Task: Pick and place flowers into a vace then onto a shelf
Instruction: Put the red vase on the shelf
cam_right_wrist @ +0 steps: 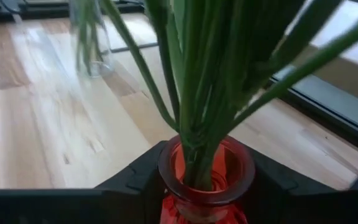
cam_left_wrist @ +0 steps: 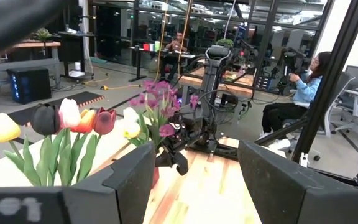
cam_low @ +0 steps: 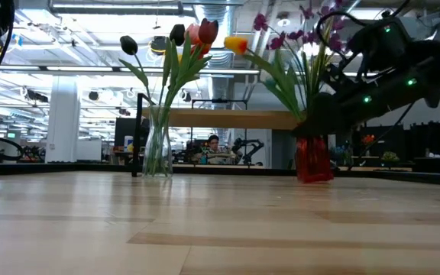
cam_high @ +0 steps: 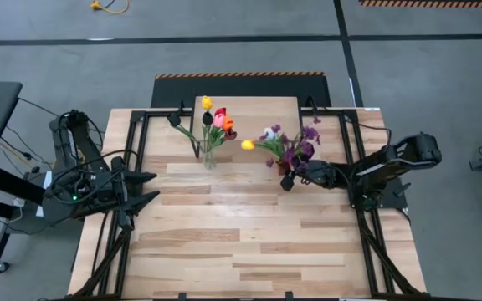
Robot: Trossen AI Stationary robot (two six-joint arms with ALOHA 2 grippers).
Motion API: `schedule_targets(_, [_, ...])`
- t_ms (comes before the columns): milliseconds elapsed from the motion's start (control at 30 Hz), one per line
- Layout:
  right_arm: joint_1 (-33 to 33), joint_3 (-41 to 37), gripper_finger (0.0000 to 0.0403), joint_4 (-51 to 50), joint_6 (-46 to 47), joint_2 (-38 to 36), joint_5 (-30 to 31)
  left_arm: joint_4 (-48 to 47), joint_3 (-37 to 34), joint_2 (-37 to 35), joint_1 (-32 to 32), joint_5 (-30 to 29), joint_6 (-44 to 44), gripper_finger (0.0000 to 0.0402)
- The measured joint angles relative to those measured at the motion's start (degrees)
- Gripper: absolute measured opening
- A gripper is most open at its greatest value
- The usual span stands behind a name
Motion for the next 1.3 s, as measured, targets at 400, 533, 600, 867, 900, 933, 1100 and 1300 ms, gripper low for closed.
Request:
schedule_targets(400, [4.27,0.04,0.0148,-1.4,0.12,-8.24,-0.02,0.0,0.0,0.01,0.01,1.55,-0.02,0.0222])
schedule_targets(533, [5.47,0.04,0.0159,-1.34,0.49,-11.24,0.02,0.0,0.0,0.02,0.02,1.55,-0.1,0.0222])
schedule_targets(600, [5.93,0.08,0.0161,-1.34,0.5,-12.92,-0.04,0.0,0.0,0.02,0.02,1.55,-0.11,0.0222])
schedule_targets(867, [5.54,2.71,0.0148,-8.59,0.22,-19.43,-1.67,-0.02,0.0,0.02,0.02,1.55,-0.15,0.0222])
schedule_targets(900, [5.54,3.93,0.0148,-11.22,0.18,-19.92,-1.63,-0.02,0.0,0.02,0.0,1.55,-0.15,0.0222])
schedule_targets(933, [5.54,5.35,0.0149,-13.76,0.04,-20.2,-1.64,-0.02,0.0,0.02,0.02,1.55,-0.15,0.0222])
schedule_targets(1100, [5.54,12.77,0.0161,-23.78,-3.14,-20.93,-1.59,-0.04,0.0,0.04,0.0,1.55,-0.15,0.0222])
schedule_targets(1300, [2.69,20.11,0.0148,-29.49,-8.07,-20.93,-5.01,-0.07,0.0,0.04,0.0,2.93,-0.17,0.0222])
